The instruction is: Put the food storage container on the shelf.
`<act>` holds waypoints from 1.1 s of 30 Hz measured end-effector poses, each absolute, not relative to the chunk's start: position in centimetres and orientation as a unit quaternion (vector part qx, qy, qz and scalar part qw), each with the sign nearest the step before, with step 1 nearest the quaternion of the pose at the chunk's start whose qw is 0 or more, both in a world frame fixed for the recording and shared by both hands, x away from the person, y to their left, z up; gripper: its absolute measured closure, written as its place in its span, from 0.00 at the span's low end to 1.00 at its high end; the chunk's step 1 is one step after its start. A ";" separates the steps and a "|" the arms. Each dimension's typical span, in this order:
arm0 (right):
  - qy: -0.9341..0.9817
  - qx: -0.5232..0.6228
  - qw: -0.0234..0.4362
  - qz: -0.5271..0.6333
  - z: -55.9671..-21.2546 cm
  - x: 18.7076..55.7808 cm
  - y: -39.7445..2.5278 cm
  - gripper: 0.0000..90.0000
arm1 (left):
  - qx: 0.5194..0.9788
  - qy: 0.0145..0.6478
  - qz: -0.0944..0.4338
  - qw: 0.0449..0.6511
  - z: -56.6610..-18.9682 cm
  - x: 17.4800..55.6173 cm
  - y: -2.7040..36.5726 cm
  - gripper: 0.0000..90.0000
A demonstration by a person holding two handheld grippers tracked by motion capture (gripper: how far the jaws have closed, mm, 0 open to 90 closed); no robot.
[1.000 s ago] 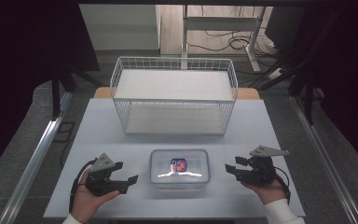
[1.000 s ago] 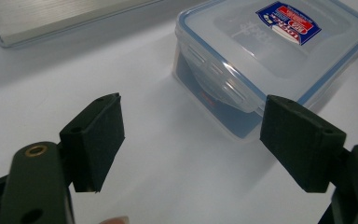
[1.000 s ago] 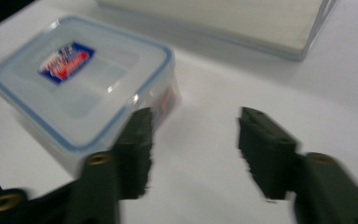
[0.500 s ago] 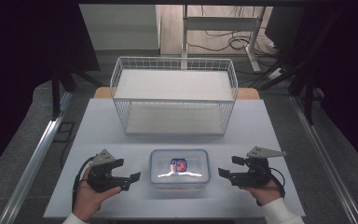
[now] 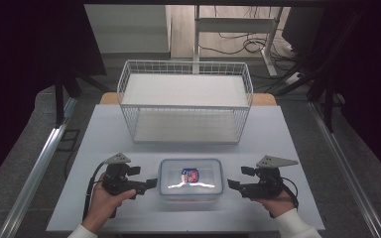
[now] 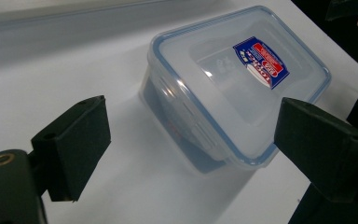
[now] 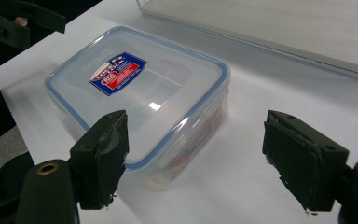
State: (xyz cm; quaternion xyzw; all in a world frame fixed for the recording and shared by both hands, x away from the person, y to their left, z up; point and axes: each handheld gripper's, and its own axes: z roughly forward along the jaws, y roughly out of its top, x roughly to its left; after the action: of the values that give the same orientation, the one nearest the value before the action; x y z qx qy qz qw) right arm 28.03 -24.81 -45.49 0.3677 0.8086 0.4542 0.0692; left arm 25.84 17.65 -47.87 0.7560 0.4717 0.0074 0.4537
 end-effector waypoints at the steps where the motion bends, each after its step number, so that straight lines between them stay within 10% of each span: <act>1: 0.808 0.369 0.070 0.454 -45.5 28.0 -24.8 0.25 | 0.754 0.472 -0.002 0.456 -48.0 26.0 17.5 0.11; 22: 0.809 0.374 0.065 0.448 -45.8 28.3 -24.2 0.24 | 0.737 0.472 -0.152 0.459 -52.1 29.0 15.5 0.13; 33: 0.803 0.397 -0.025 0.443 -47.4 30.3 -22.3 0.16 | 0.726 0.473 -0.166 0.471 -52.3 29.2 15.7 0.22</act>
State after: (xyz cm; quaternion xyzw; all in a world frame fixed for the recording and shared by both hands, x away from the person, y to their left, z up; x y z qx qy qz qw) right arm 30.28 -22.26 -47.43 0.3967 0.8033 0.4435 -0.0249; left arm 29.24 15.70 -52.30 0.7259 0.4733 -0.1658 0.4708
